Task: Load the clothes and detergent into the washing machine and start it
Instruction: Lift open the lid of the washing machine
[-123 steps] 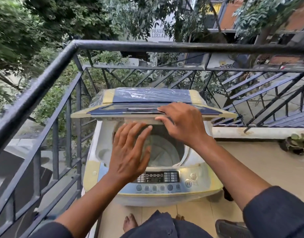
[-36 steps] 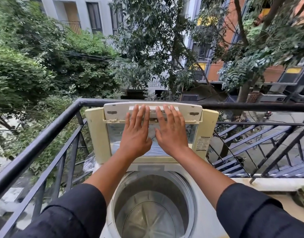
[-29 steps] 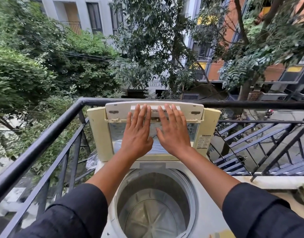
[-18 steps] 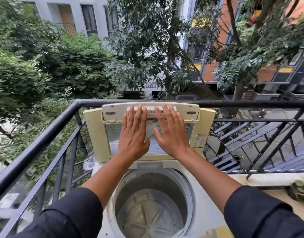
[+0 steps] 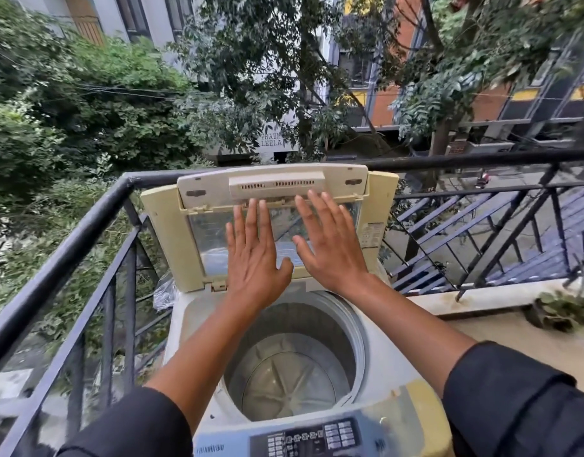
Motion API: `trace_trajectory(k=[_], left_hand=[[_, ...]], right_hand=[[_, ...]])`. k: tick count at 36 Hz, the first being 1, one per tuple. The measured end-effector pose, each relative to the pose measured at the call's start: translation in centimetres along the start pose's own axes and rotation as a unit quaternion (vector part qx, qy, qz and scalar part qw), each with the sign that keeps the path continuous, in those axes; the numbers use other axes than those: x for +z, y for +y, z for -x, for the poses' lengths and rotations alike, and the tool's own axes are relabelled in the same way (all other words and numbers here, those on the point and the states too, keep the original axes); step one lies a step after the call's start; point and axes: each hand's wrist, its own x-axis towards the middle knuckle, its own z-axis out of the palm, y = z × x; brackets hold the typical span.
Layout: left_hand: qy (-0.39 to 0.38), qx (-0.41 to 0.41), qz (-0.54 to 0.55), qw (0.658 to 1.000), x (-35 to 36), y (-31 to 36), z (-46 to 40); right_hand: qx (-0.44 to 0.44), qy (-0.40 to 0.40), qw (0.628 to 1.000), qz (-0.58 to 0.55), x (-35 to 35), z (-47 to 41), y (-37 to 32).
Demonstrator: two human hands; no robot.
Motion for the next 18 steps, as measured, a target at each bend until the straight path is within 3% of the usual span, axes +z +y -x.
trace_trajectory(k=[7, 18], left_hand=[[-0.097, -0.018, 0.026, 0.995, 1.5, 0.0, 2.6], [-0.175, -0.012, 0.124, 0.977, 2.8, 0.2, 6.6]], right_hand=[[0.058, -0.013, 0.998, -0.026, -0.1, 2.7, -0.3], [0.122, -0.046, 0.989, -0.074, 0.3, 7.8, -0.9]])
